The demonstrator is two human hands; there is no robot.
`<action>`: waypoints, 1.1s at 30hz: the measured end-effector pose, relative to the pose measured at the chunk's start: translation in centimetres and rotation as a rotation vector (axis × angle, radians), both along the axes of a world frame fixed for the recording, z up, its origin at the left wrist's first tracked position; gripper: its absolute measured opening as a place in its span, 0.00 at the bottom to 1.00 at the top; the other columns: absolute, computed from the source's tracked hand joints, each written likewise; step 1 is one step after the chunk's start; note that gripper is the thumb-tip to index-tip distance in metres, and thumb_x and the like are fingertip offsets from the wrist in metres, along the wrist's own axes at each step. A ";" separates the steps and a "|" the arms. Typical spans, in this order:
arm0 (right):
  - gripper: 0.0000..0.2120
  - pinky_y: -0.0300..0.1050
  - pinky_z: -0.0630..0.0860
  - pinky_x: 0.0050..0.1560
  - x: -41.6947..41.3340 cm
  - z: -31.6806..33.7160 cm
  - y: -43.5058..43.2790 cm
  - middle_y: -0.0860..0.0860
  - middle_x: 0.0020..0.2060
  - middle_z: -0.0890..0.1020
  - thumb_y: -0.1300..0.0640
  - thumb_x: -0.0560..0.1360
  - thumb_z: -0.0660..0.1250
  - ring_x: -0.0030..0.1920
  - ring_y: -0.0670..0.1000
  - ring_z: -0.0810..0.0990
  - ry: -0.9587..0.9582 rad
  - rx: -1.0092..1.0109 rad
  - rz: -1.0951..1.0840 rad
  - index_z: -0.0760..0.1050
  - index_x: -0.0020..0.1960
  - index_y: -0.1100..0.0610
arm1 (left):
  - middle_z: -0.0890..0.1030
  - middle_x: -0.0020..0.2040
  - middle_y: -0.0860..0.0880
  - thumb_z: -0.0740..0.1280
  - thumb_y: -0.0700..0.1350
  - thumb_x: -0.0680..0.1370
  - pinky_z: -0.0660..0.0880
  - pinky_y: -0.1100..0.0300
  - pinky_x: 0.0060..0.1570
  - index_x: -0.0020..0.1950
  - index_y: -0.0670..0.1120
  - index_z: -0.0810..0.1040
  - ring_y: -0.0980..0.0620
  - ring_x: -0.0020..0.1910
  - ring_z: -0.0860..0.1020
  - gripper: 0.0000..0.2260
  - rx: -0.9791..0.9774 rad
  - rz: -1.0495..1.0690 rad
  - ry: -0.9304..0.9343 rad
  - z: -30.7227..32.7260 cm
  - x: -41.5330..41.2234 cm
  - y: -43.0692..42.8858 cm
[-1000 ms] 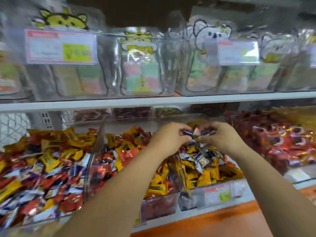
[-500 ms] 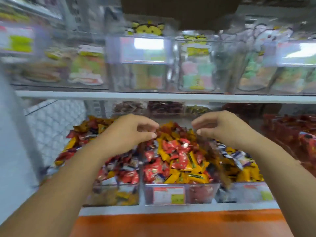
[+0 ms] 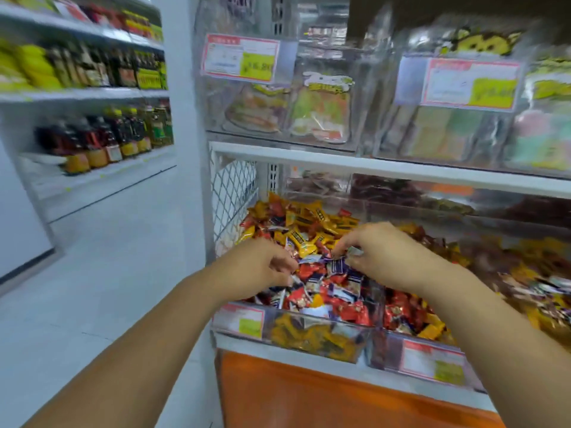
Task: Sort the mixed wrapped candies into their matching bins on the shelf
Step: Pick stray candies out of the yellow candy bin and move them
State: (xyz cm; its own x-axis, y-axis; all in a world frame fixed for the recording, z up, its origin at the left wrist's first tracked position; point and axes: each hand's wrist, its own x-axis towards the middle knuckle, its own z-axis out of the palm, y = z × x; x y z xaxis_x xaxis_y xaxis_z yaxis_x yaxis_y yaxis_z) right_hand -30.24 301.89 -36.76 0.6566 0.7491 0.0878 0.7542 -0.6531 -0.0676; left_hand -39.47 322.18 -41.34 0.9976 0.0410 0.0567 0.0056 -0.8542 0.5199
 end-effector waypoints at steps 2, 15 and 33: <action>0.18 0.38 0.68 0.59 0.1 -0.8 1.1 0.46 0.64 0.77 0.60 0.77 0.66 0.64 0.48 0.73 0.020 -0.100 -0.005 0.76 0.64 0.47 | 0.82 0.52 0.56 0.70 0.50 0.76 0.72 0.68 0.45 0.61 0.53 0.80 0.60 0.47 0.78 0.14 0.054 -0.031 -0.004 -0.4 0.7 -0.9; 0.11 0.35 0.67 0.44 1.6 -0.8 1.4 0.47 0.56 0.79 0.58 0.76 0.69 0.49 0.46 0.76 0.105 -0.099 0.010 0.80 0.56 0.48 | 0.68 0.54 0.52 0.68 0.60 0.75 0.71 0.56 0.48 0.66 0.62 0.73 0.51 0.55 0.71 0.20 0.280 -0.024 0.023 -2.0 3.1 -2.1; 0.11 0.42 0.73 0.43 0.6 -3.1 3.0 0.51 0.51 0.82 0.62 0.73 0.70 0.50 0.53 0.79 0.101 -0.329 0.049 0.81 0.53 0.50 | 0.75 0.48 0.55 0.73 0.51 0.73 0.68 0.59 0.42 0.61 0.53 0.77 0.53 0.45 0.73 0.17 0.143 -0.032 -0.006 -2.3 3.0 -2.8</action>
State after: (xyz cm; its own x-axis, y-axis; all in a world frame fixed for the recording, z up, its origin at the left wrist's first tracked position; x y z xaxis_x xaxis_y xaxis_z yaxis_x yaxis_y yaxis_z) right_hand -29.63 304.90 -39.84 0.6124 0.7572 -0.2273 0.7853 -0.6158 0.0643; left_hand -36.49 319.35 -43.59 0.9979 0.0001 0.0653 -0.0256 -0.9193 0.3927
